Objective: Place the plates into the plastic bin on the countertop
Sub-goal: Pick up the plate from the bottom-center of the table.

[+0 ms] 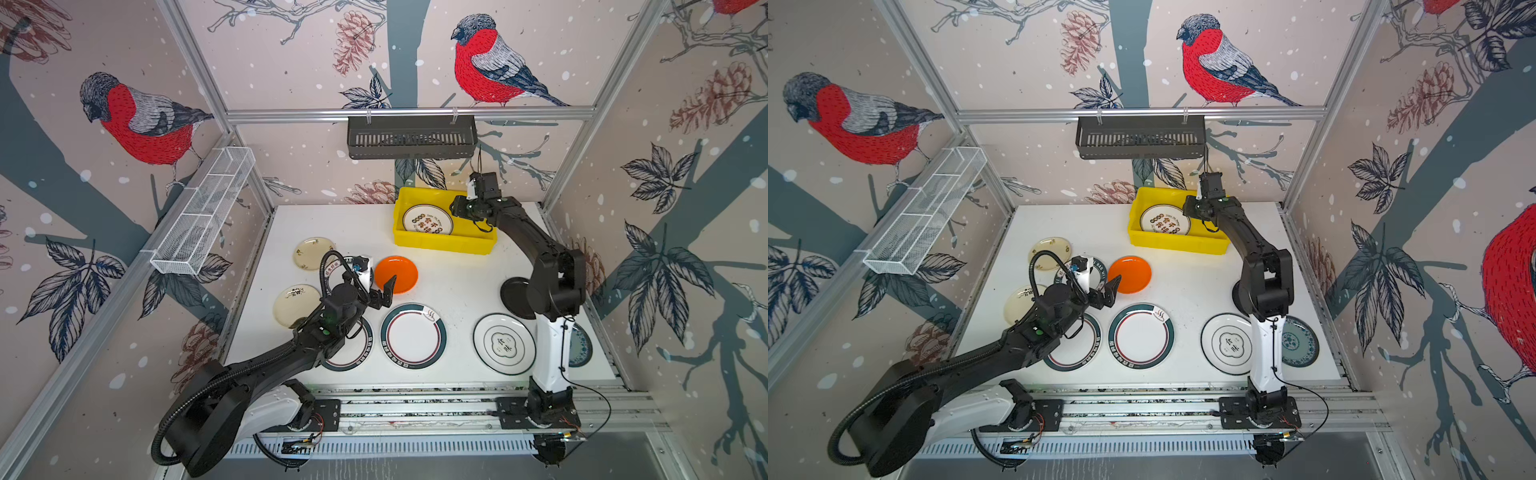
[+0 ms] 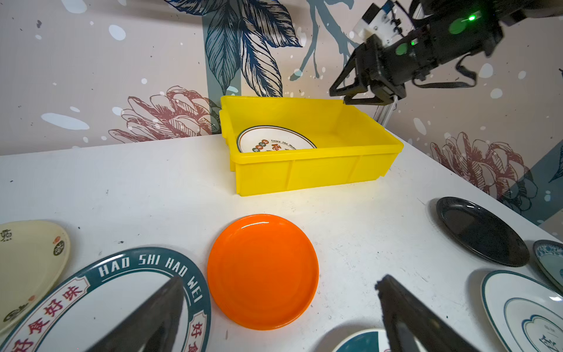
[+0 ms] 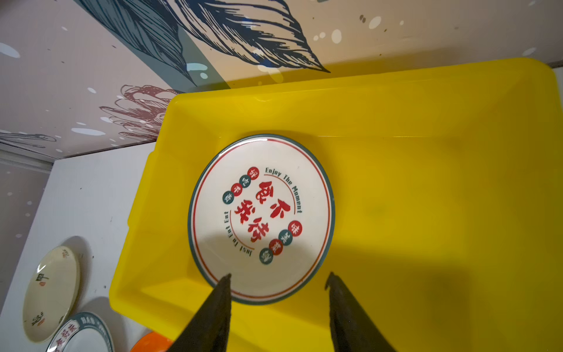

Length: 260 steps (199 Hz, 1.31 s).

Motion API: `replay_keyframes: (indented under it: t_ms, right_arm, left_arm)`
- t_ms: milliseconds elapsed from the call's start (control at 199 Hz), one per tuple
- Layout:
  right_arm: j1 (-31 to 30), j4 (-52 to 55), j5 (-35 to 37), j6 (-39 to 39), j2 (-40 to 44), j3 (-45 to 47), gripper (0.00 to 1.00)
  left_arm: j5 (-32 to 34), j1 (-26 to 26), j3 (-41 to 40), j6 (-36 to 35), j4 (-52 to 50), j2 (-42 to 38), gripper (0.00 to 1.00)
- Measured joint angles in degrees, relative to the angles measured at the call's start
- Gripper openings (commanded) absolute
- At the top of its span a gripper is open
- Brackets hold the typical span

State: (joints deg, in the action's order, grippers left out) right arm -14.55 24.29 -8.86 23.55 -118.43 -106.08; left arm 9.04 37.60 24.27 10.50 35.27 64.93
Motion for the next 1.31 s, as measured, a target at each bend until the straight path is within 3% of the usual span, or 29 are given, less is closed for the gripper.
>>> replay_keyframes:
  t_ms: [302,604,871,1112,1309]
  right_arm:
    - [-1.6,-10.27,-5.97,2.08,29.9,40.22,0.55]
    - [-6.05,-18.47,-10.86,9.33,51.34,69.66,0.56]
    - [-12.74,-28.65,-14.82,18.14,54.23,82.6,0.54]
    - [-16.28,-35.3,-16.57,21.62,49.07,85.18,0.51]
    - [-17.57,-38.49,-17.33,22.8,46.18,85.92,0.4]
  left_arm:
    - [2.05,0.0,1.07,-0.44,-2.34,2.12,0.98]
    - [0.87,0.0,3.93,0.04,-4.79,6.01,0.98]
    - [-1.46,0.0,1.11,7.82,-8.46,3.63,0.98]
    - [-3.89,-0.04,0.42,10.88,-15.23,-6.19,0.98]
    - [-5.77,-0.17,1.22,12.74,-22.38,-13.18,0.98]
